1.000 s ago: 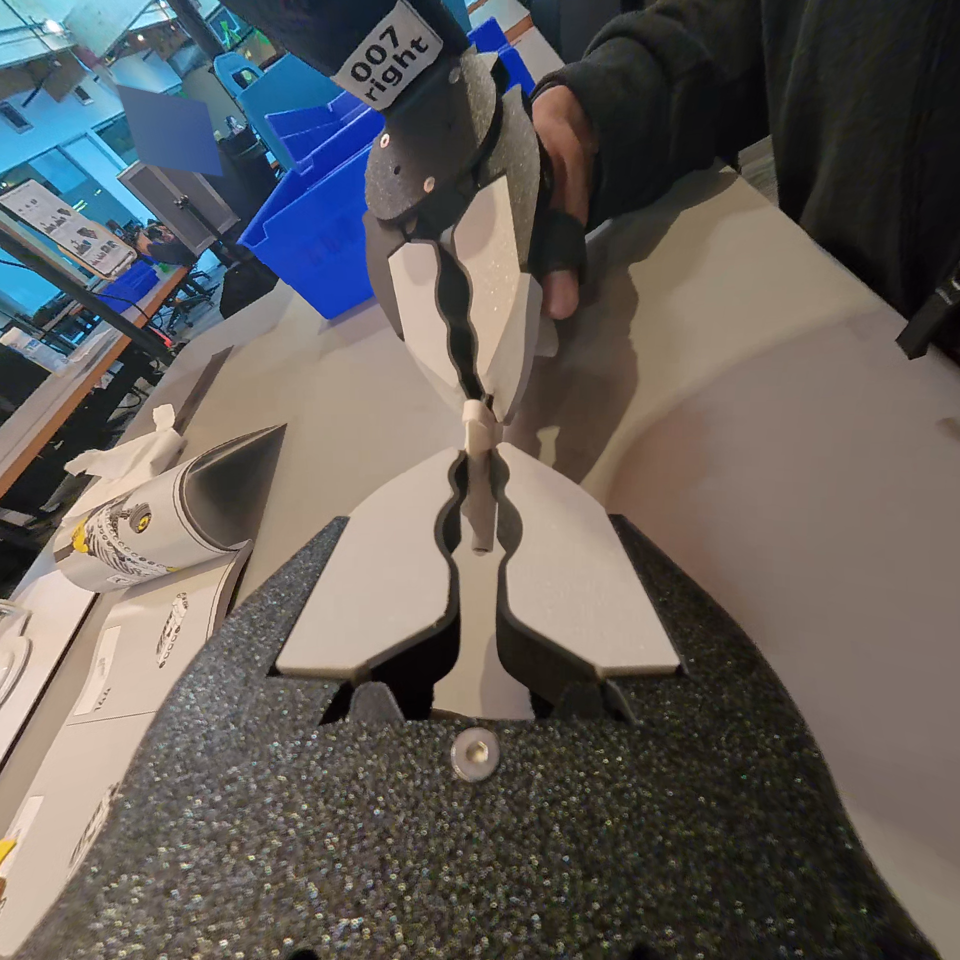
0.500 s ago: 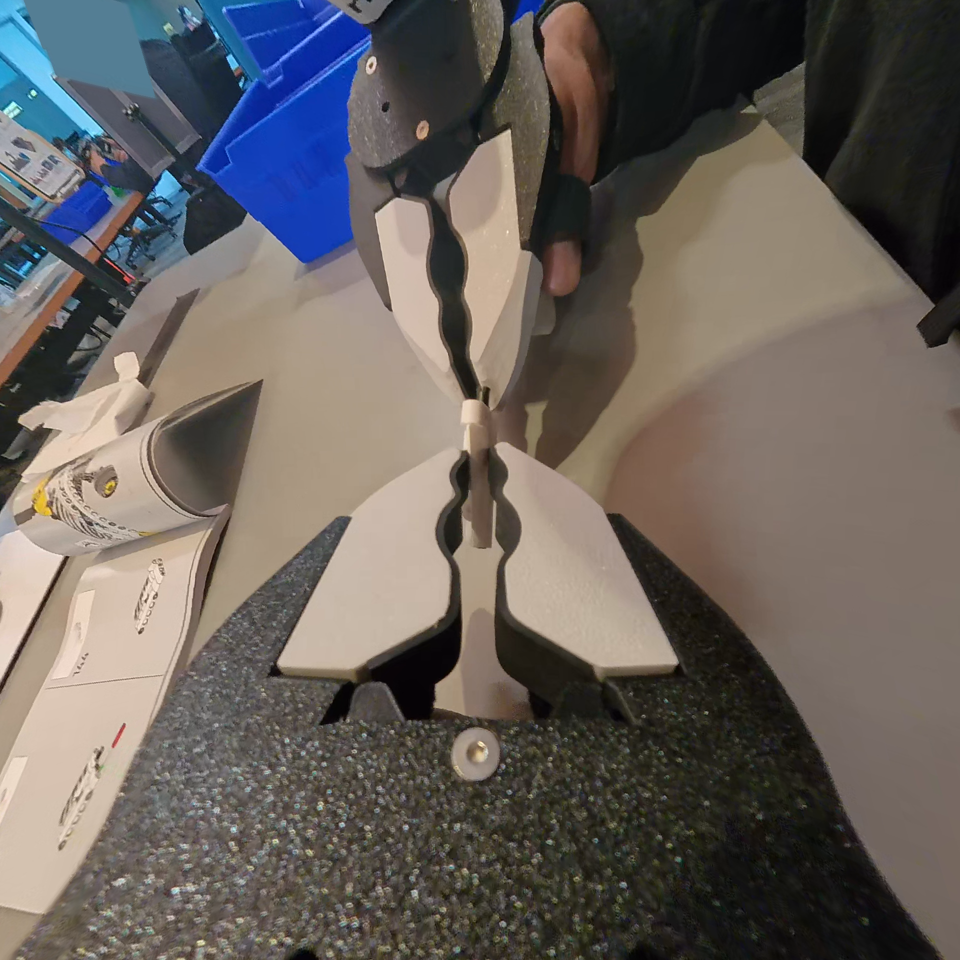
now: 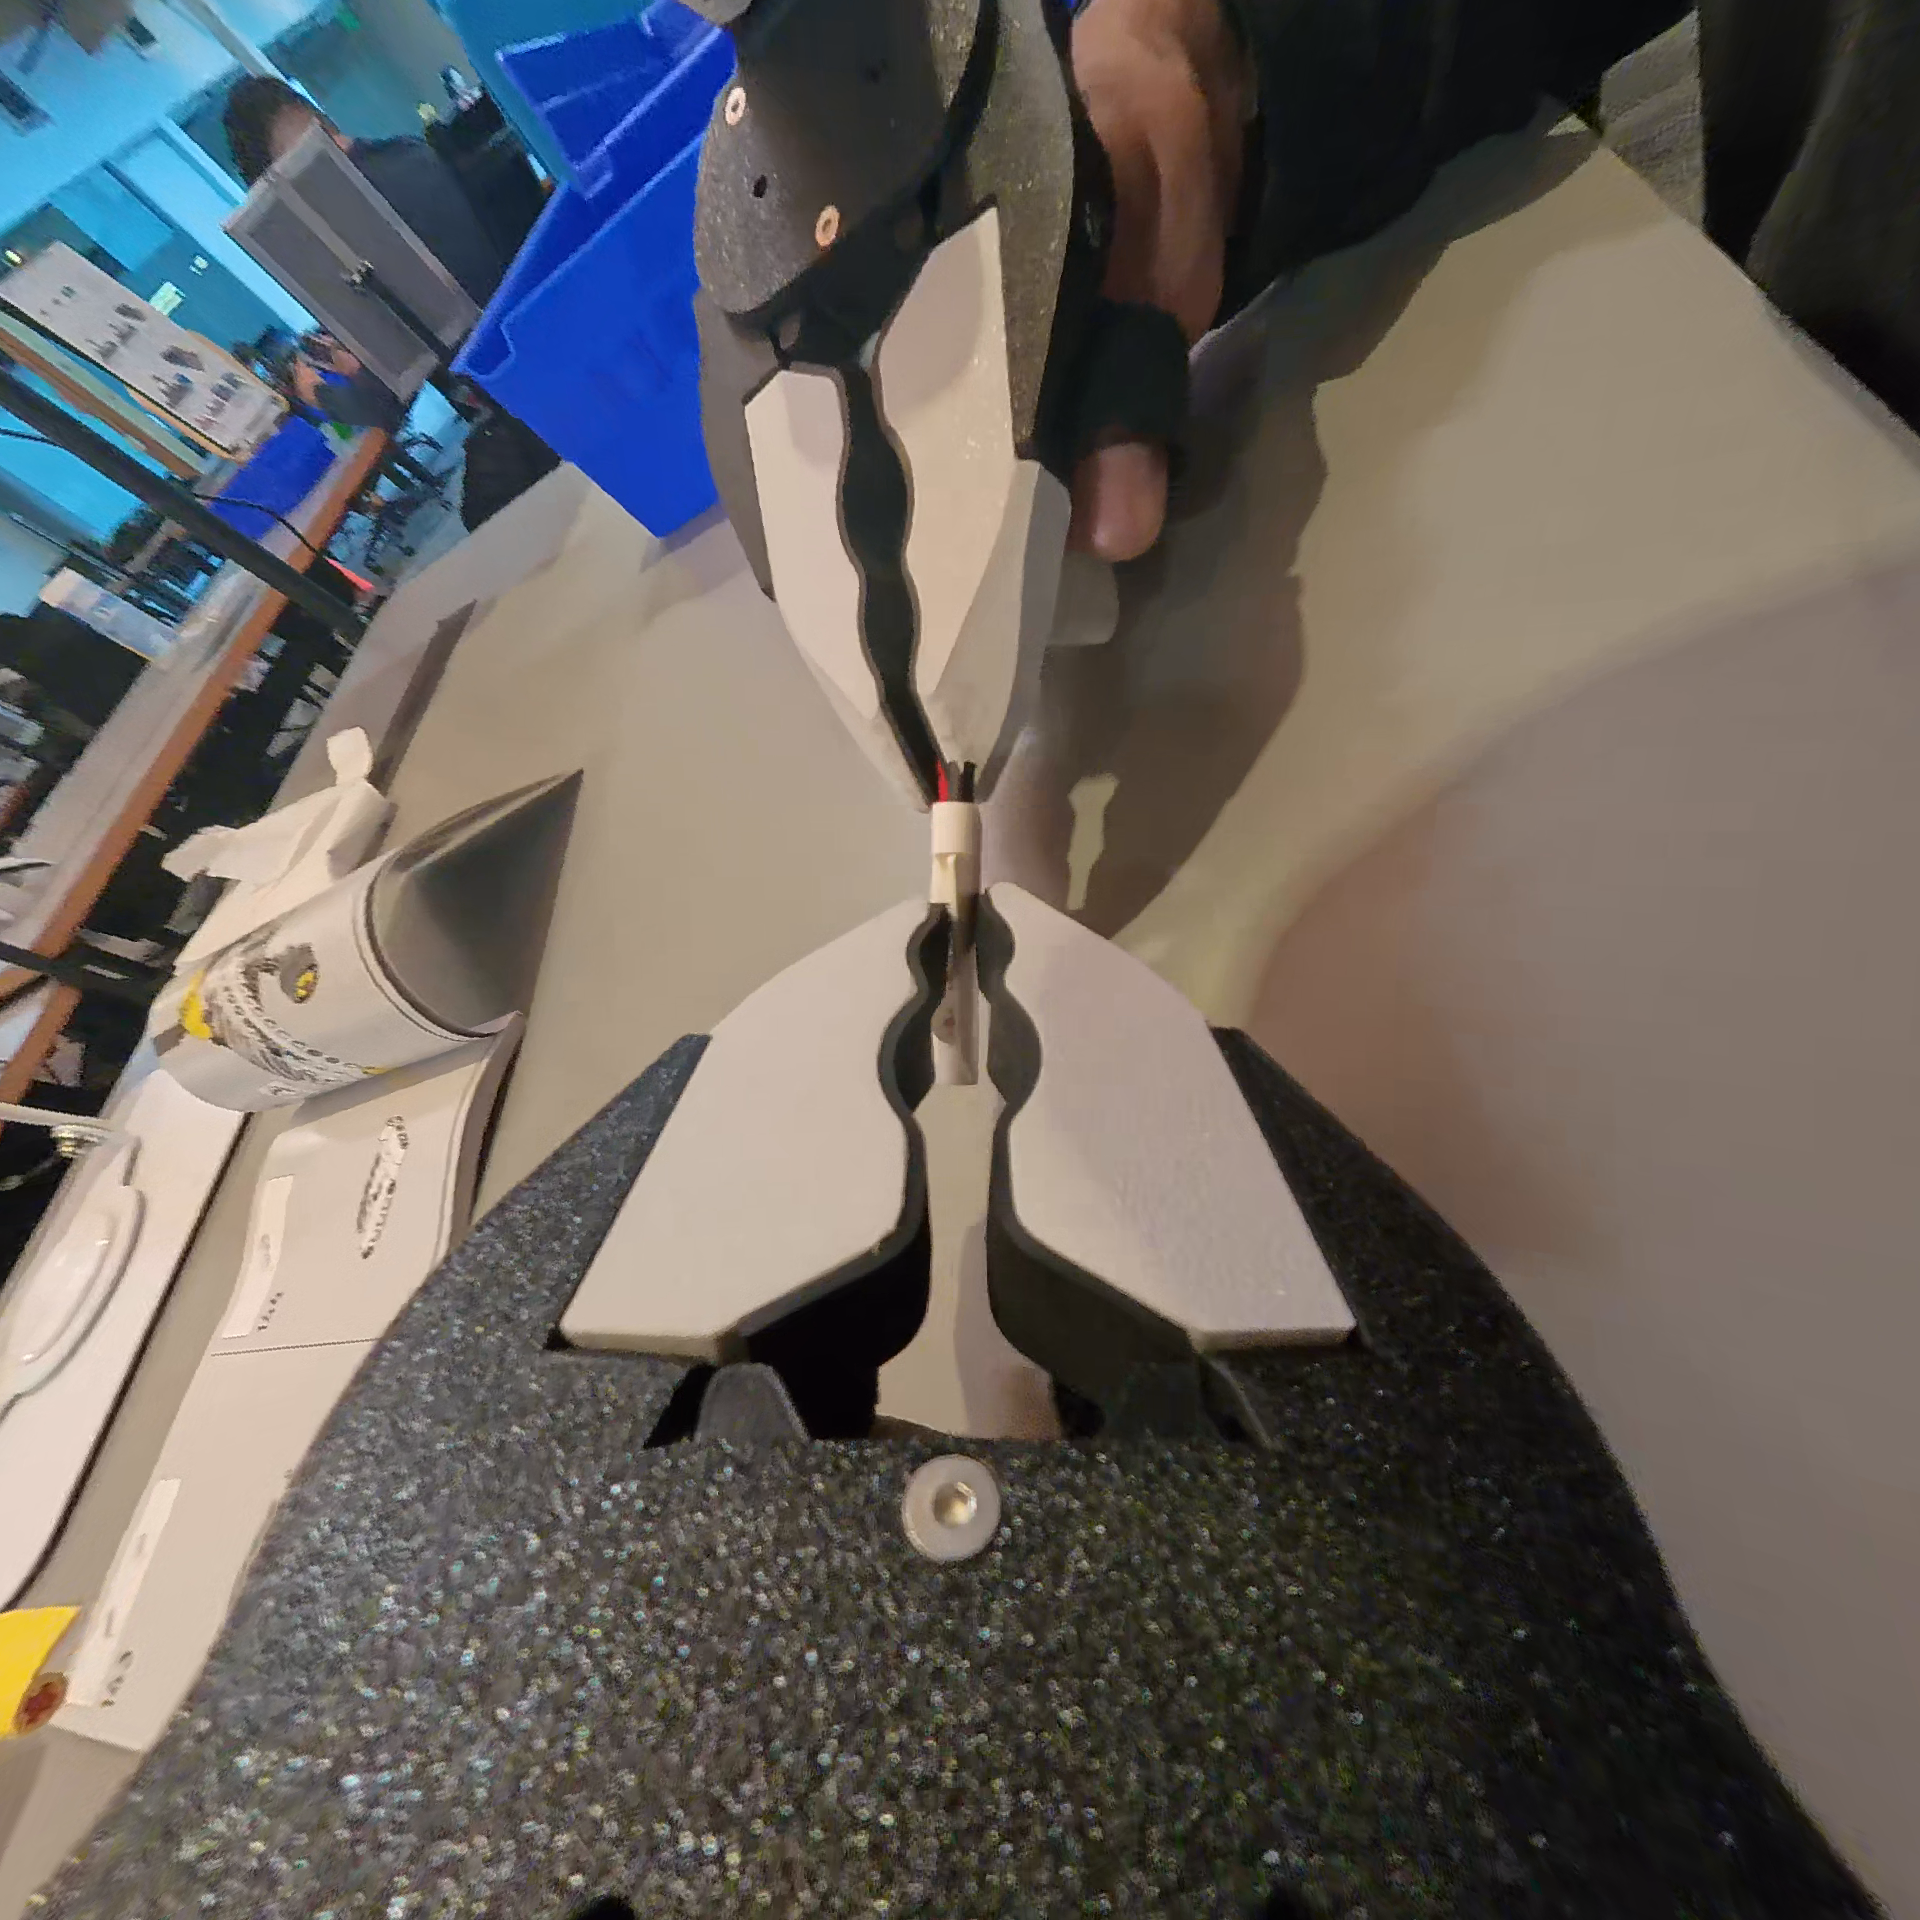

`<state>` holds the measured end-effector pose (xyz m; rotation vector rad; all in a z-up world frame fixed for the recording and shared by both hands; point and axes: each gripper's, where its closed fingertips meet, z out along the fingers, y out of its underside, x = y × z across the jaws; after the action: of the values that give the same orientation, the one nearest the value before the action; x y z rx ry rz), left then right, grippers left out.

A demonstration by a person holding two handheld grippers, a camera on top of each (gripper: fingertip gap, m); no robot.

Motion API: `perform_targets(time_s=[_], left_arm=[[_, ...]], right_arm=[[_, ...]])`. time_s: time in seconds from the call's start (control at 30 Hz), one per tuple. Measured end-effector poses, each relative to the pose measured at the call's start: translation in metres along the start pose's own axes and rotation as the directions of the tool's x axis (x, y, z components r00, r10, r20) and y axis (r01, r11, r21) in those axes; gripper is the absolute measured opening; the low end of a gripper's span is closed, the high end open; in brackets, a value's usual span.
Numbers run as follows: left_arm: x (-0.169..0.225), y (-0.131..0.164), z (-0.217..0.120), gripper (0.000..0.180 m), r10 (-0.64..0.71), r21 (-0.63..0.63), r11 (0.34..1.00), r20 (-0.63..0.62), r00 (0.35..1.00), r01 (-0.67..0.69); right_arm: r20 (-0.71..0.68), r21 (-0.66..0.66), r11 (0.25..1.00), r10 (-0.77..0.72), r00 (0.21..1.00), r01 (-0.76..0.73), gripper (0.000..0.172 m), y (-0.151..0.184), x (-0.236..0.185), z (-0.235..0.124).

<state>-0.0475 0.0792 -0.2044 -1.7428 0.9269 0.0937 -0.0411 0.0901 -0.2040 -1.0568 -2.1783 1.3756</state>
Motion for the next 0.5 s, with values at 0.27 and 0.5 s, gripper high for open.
perform_targets(time_s=[0.27,0.5], left_arm=[[-0.0051,-0.0042,-0.0023,0.005,0.028,0.022,0.999,0.059,0.998,-0.03],[-0.0047,-0.0025,-0.0013,0.005,0.049,0.009,0.999,0.066,0.997,-0.05]], right_arm=[[-0.046,0.038,0.999,-0.009,0.999,0.01,0.003,-0.0063,0.0019,-0.0026],[-0.096,0.023,0.999,-0.041,0.995,0.043,0.003,-0.0056,0.0035,-0.0013]])
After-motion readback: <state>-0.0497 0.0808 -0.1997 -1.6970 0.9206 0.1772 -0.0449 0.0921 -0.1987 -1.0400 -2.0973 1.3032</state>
